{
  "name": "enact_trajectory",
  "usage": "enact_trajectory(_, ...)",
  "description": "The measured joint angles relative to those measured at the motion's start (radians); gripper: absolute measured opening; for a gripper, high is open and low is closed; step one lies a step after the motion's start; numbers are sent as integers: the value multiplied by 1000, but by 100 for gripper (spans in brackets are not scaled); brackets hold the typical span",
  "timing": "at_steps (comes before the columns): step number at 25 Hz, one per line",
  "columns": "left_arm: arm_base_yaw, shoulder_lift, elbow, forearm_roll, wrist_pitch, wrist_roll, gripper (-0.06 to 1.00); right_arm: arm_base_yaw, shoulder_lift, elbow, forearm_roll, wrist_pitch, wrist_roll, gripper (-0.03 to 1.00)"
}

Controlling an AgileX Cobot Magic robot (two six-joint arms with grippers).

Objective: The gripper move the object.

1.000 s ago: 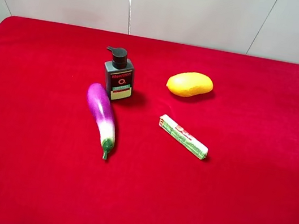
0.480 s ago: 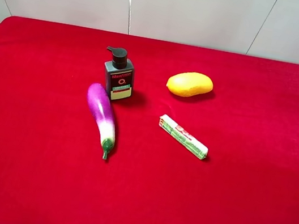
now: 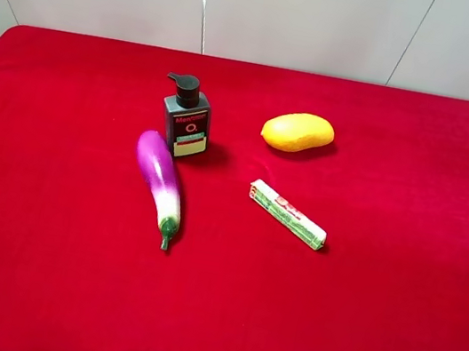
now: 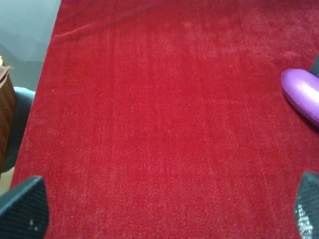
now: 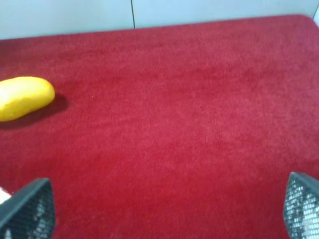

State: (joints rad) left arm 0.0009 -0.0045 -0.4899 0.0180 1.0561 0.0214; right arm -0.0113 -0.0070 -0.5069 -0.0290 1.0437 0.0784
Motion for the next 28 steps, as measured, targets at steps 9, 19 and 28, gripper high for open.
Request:
enact_trajectory(9,0,0,0,0,0,0,98,0,0,8,1,-22,-9,69)
enact_trajectory(19,0,0,0,0,0,0,98,0,0,8,1,-22,-9,69)
enact_trajectory(28,0,0,0,0,0,0,98,0,0,8,1,-22,-9,69)
